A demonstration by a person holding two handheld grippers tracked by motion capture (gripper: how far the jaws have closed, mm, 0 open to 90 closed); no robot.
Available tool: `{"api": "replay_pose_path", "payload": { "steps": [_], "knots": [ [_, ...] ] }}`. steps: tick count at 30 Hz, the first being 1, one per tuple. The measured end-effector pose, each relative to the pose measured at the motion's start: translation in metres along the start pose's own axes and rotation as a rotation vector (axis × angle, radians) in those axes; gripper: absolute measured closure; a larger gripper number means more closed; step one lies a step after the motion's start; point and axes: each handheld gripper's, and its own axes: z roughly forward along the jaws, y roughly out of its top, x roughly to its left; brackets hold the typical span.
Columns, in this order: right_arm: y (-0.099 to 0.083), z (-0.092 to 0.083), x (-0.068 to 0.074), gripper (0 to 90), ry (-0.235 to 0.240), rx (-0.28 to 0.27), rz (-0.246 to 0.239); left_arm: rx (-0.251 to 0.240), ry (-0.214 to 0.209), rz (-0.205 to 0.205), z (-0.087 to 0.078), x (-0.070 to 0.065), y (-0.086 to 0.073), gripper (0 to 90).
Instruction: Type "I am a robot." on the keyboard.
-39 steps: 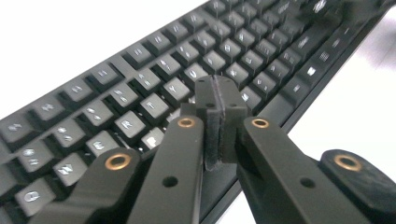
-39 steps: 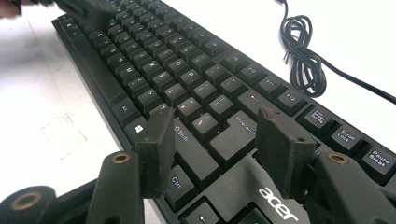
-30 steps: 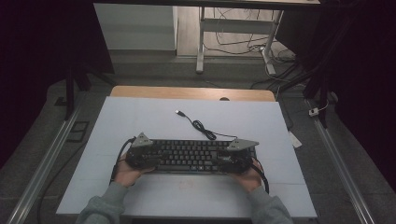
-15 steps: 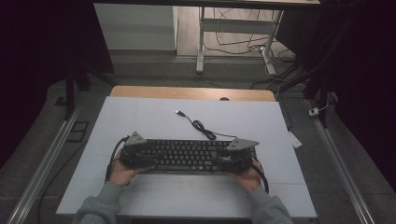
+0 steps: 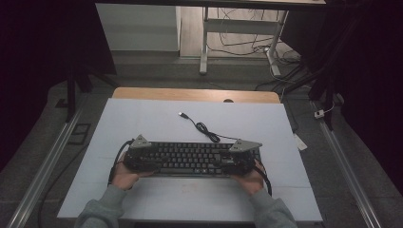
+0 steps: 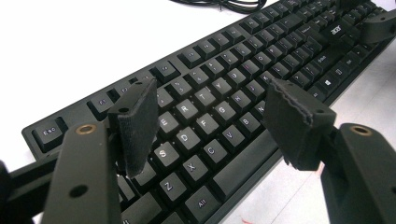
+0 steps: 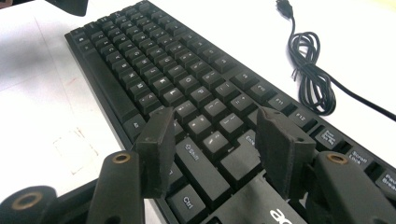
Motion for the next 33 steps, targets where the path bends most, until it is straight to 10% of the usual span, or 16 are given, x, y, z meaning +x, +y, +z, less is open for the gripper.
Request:
{"api": "replay_pose_path", "payload": {
  "steps": [8,22,33],
  "knots": [
    [0.006,0.005,0.002,53.8,-0.001,-0.004,0.005,0.006,-0.005,0.008,0.001,0.000,0.000,35.4],
    [0.021,0.027,0.016,89.4,0.063,0.051,-0.050,0.018,-0.004,0.018,0.003,-0.002,0.000,34.9],
    [0.031,0.047,0.020,89.6,0.050,0.064,-0.057,0.022,-0.004,0.019,0.003,-0.003,-0.001,34.8]
  ]
}}
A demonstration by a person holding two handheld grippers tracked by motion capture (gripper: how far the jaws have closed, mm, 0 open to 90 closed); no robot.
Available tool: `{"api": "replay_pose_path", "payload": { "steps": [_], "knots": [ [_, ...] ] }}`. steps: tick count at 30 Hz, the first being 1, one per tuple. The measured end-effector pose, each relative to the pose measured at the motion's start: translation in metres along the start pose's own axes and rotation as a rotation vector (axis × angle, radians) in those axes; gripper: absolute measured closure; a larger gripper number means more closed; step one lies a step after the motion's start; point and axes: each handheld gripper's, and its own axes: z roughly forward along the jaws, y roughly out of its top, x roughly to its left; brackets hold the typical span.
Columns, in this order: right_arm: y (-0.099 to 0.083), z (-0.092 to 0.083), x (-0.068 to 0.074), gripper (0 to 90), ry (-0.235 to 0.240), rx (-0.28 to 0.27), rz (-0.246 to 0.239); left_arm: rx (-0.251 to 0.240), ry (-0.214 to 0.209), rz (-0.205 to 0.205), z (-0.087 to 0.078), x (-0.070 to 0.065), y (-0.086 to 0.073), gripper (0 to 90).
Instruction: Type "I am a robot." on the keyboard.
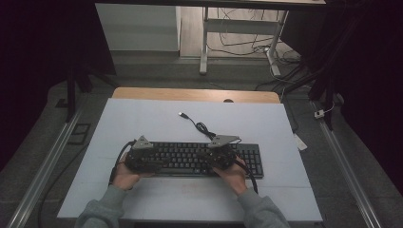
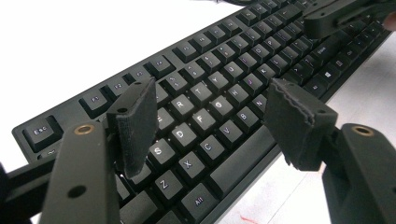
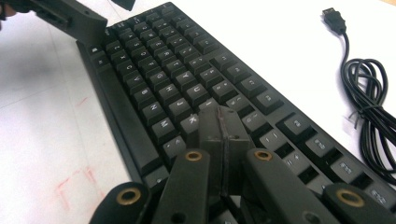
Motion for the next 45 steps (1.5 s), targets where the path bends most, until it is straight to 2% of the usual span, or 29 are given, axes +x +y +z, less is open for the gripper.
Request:
{"api": "replay_pose_path", "payload": {
  "steps": [8,24,45],
  "knots": [
    [0.002,0.014,0.001,89.5,-0.005,0.022,0.002,0.004,0.003,0.003,0.000,0.000,-0.001,34.4],
    [0.006,0.030,-0.003,89.5,-0.034,0.037,0.011,0.007,0.002,0.011,0.000,0.000,-0.001,33.9],
    [0.007,0.040,-0.004,89.6,-0.056,0.080,0.024,0.009,0.002,0.011,-0.001,0.000,-0.002,33.7]
  ]
}}
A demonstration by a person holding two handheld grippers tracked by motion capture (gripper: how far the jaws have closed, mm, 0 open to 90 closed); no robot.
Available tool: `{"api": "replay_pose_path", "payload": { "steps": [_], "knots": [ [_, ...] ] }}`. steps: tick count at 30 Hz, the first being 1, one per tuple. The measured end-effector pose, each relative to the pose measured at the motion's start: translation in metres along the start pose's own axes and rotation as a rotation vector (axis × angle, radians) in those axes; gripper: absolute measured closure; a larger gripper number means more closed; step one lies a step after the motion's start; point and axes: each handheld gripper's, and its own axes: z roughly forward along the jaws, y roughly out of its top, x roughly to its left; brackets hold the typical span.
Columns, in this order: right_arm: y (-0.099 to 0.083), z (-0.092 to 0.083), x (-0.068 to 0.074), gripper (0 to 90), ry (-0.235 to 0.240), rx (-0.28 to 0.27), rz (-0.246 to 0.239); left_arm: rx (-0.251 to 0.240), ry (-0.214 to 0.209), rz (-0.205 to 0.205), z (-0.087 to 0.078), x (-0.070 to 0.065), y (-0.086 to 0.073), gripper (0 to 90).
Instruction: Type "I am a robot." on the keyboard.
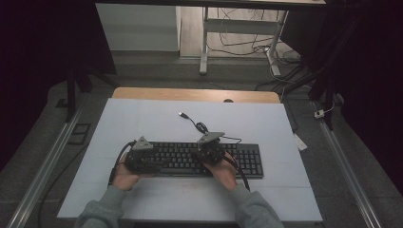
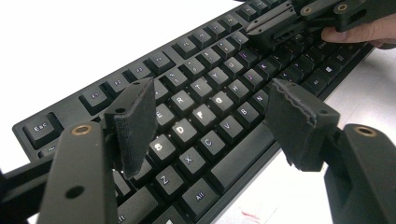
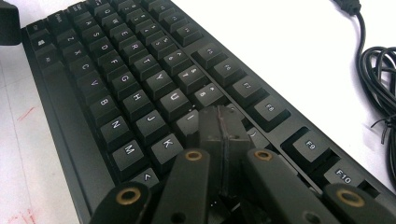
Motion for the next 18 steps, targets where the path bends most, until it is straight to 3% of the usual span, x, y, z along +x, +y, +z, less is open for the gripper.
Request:
{"api": "replay_pose_path", "payload": {
  "steps": [9,14,18],
  "knots": [
    [0.002,-0.010,0.000,89.3,0.011,-0.055,-0.001,-0.002,0.002,-0.005,0.000,0.001,0.000,33.7],
    [0.000,-0.016,-0.003,81.7,0.022,-0.077,0.017,-0.007,0.004,-0.007,-0.001,0.002,0.000,33.7],
    [-0.002,-0.023,-0.004,70.4,0.026,-0.089,0.023,-0.007,0.006,-0.006,-0.001,0.003,0.000,33.7]
  ]
}}
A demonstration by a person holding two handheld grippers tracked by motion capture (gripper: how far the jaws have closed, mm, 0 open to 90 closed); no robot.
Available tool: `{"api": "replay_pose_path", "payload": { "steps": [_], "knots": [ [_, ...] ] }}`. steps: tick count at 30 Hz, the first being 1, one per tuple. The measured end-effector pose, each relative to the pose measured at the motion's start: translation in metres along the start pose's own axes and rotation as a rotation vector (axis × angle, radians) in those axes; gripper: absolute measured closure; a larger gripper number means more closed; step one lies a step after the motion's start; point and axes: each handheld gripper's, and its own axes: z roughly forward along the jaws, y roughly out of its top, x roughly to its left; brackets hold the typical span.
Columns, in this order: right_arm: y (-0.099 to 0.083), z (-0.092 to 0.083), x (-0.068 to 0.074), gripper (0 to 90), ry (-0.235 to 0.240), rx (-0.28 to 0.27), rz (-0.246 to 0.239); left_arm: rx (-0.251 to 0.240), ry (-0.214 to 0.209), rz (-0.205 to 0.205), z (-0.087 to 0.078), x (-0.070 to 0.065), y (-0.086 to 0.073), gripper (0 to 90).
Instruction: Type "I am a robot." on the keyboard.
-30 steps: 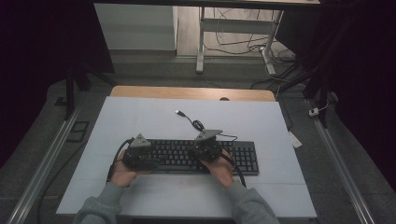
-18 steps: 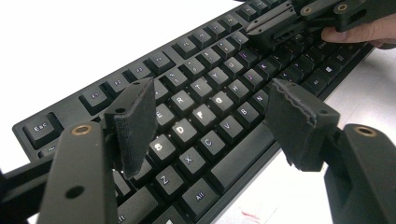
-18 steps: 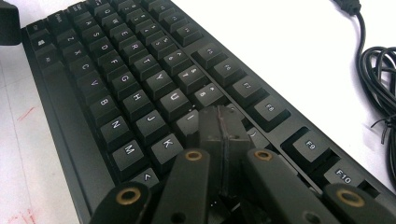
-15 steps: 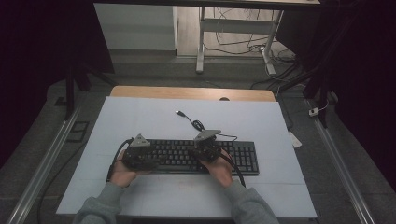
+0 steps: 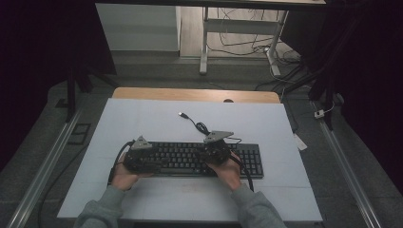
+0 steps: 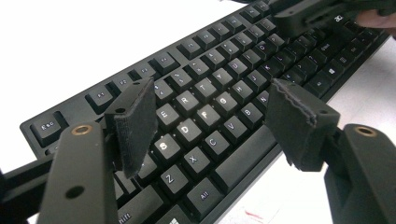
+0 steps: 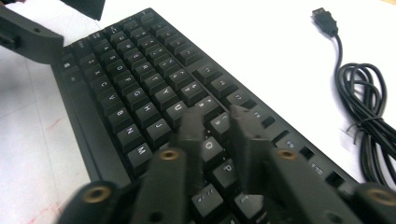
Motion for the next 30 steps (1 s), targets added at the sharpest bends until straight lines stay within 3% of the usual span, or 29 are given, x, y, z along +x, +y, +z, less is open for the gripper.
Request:
{"api": "replay_pose_path", "payload": {
  "steps": [10,23,30],
  "knots": [
    [-0.013,-0.028,-0.005,57.3,-0.021,-0.025,0.010,0.006,0.007,-0.007,0.000,0.001,0.000,33.7],
    [-0.044,-0.069,-0.016,53.9,-0.062,-0.035,0.037,0.007,0.009,-0.015,0.001,0.002,-0.001,33.7],
    [-0.054,-0.079,-0.019,53.5,-0.065,-0.035,0.038,0.008,0.014,-0.012,0.002,0.002,0.000,33.8]
  ]
}}
